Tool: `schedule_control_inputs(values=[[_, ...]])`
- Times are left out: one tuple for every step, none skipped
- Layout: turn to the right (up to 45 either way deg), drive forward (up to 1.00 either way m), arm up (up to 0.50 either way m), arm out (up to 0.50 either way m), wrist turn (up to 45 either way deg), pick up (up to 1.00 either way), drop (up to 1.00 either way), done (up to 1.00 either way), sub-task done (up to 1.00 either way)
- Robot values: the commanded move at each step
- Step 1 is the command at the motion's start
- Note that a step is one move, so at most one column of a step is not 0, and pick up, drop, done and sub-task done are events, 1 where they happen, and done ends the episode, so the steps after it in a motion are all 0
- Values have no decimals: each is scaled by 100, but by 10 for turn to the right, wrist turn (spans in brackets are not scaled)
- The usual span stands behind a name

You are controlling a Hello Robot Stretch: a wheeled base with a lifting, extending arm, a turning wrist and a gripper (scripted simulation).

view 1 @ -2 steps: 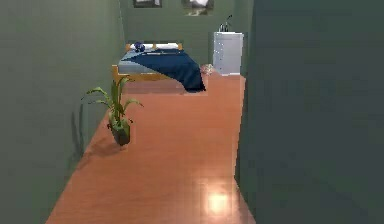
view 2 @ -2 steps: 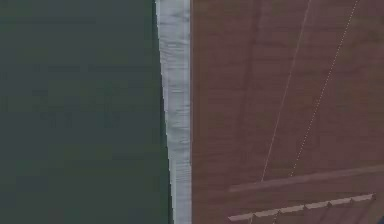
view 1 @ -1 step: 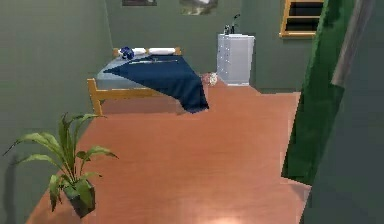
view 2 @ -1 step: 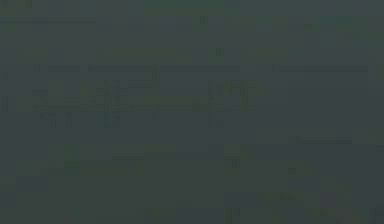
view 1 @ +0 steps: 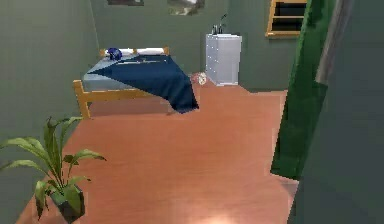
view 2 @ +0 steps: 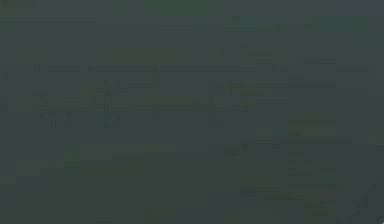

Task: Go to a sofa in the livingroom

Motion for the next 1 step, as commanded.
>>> schedule_control_inputs(values=[[0, 70, 0, 0, 0, 0, 0, 0, 0]])
